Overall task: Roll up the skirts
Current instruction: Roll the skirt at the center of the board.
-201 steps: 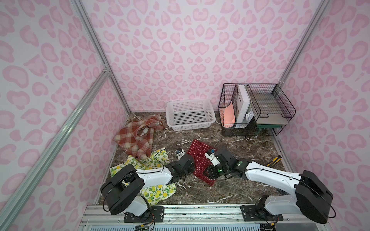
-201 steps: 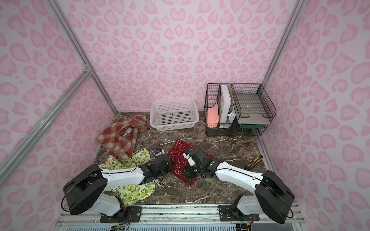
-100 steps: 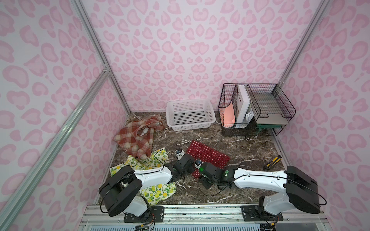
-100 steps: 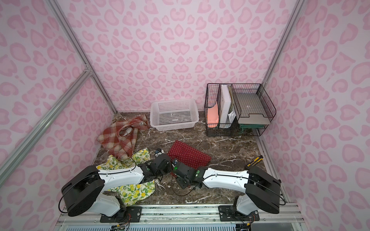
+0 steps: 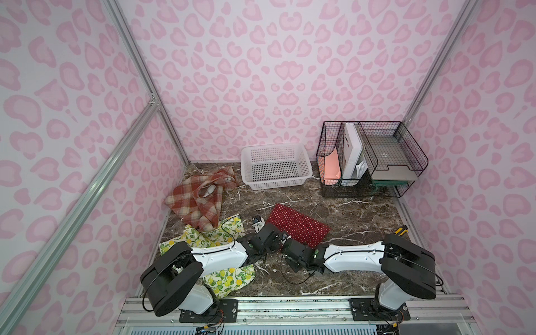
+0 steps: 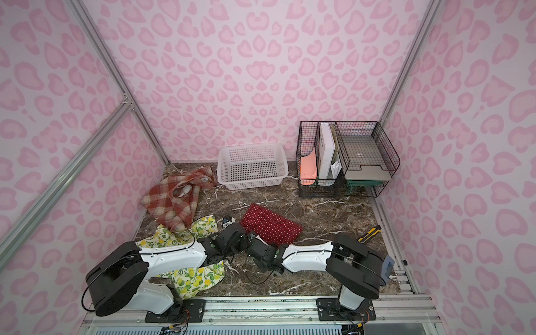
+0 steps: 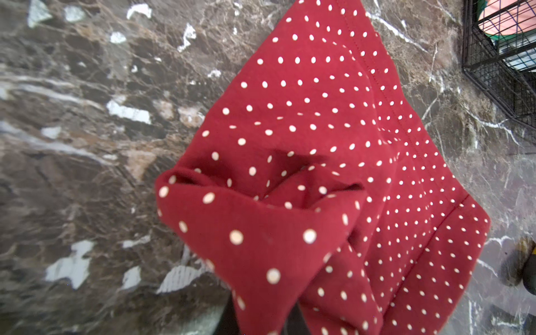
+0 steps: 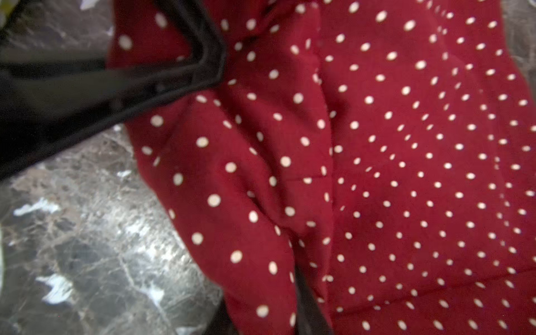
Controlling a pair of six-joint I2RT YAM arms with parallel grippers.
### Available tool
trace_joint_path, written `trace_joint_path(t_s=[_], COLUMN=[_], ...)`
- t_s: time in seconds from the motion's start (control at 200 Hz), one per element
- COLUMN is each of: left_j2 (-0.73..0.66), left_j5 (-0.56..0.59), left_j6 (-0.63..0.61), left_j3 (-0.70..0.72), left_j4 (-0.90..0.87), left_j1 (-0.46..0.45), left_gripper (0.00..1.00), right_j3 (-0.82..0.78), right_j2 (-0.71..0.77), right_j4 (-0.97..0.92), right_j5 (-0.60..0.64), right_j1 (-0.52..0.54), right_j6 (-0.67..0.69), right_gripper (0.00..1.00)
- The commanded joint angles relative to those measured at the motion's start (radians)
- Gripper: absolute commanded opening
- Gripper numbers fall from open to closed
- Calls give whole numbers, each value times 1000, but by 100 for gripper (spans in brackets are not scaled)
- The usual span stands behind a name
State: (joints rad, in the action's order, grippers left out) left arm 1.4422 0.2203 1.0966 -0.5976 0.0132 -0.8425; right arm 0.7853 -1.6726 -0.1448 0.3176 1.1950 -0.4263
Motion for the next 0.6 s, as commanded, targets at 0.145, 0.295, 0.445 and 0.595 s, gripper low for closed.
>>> trace_joint_path(t_s=[0.145,0.295,0.445,0.595], left_j2=[-160,-361,-443,-437], left_j5=[40,93,54,20], left_j6=[-31,-48,-47,-45], left_j3=[-13,17,52,73], left_j4=[-282,-393,-415,-363], left_j1=[50,75,74,73], left_gripper=[66,74,75,74], right_j3=[-28,-32,-64,-158], right_j2=[103,144,109,6], right_j4=[-113,-45,119,389], right_j5=[-392,-647,-930,-1231], right_j1=[-44,-137,-284,-434], right_j6=[-41,-54,-79,-184], right_gripper=[0,0,0,1])
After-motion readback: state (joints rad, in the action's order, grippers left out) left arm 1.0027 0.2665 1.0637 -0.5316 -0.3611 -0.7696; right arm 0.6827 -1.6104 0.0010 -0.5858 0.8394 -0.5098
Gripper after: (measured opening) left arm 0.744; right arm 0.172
